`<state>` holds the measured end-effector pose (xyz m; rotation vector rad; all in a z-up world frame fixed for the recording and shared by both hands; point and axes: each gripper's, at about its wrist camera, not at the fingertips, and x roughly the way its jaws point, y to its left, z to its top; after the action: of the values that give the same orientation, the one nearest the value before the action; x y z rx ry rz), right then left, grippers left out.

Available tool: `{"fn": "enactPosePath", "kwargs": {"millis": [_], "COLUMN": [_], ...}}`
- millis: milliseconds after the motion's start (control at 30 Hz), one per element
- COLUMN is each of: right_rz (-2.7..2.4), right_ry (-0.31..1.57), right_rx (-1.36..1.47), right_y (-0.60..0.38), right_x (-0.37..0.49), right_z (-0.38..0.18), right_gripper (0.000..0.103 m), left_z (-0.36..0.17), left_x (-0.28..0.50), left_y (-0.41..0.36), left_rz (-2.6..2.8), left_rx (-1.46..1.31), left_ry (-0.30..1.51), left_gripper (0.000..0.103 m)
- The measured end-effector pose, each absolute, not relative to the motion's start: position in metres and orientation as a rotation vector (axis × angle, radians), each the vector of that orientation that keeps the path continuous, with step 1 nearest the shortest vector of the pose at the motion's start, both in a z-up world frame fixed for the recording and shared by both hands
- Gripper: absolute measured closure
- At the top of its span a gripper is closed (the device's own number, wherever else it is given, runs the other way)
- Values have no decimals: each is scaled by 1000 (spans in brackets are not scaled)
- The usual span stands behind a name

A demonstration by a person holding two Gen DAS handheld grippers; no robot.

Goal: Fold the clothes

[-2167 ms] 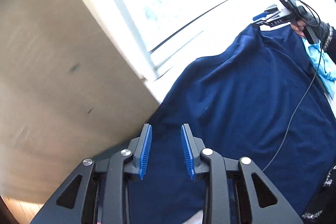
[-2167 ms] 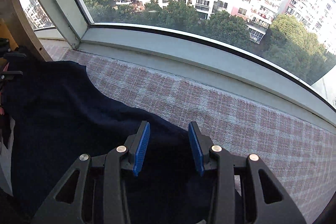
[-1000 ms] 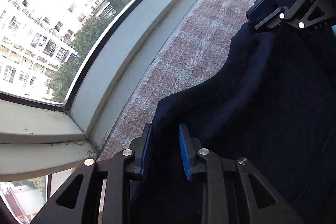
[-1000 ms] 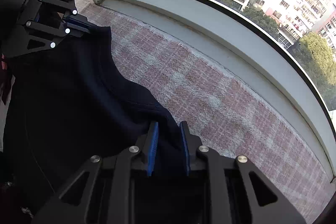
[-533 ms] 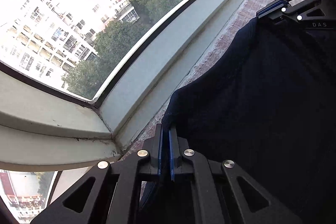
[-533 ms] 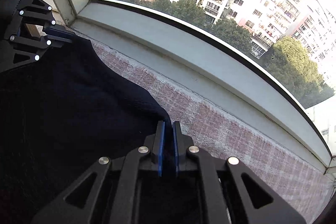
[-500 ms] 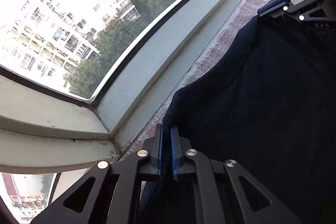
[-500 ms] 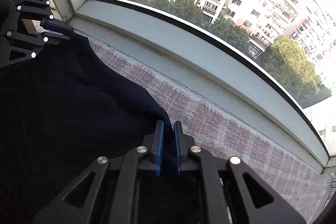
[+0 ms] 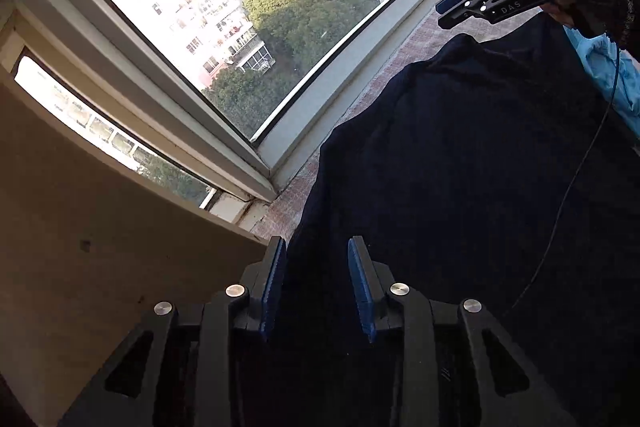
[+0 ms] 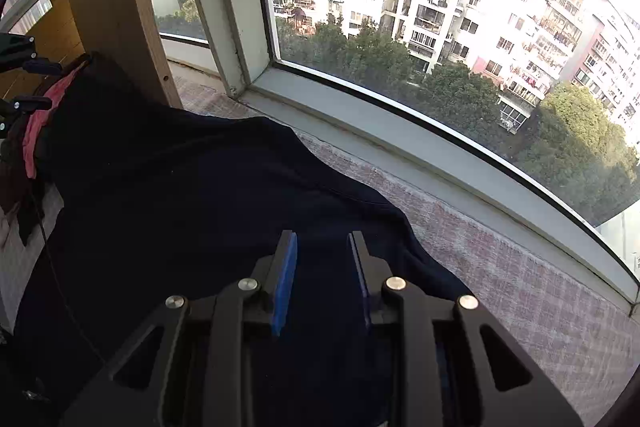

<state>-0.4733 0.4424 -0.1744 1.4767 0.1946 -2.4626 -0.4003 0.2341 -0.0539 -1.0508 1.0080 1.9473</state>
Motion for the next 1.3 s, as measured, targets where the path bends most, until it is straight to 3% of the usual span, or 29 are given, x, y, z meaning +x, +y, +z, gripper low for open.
{"fn": "enactPosePath", "kwargs": {"millis": [133,267,367,600,667,733,933,1000,1033,1300], "right_rz": [-2323,-2241,-2220,-2255,-2279,-2296,-2252,-2230,-2217,-2250], "right_ry": [226,225,229,157,135,114,34,26,30,16], "right_rx": [1454,1440,1436,1446,1432,1421,1402,1399,1399,1408], "right_y": [360,308,287,298,302,303,287,277,271,251], "right_x": [-496,-513,-518,-532,-536,-541,-554,-557,-558,-565], "right_z": [-205,-220,-224,-221,-217,-217,-227,-232,-235,-256], "right_gripper": [77,77,77,77,77,77,77,91,92,92], "left_z": [-52,-59,-69,-105,-107,-102,-73,-57,-49,-30], "left_x": [-441,-473,-486,-501,-502,-499,-494,-493,-492,-482], "left_y": [124,72,68,72,73,75,78,77,77,80], "left_rz": [2084,2148,2144,2076,2083,2071,2087,2109,2120,2098], "left_rx": [-1236,-1398,-1416,-1484,-1487,-1462,-1418,-1382,-1364,-1352], "left_ry": [1035,914,929,846,818,803,725,689,671,624], "left_gripper": [62,62,53,53,62,97,100,100,100,100]}}
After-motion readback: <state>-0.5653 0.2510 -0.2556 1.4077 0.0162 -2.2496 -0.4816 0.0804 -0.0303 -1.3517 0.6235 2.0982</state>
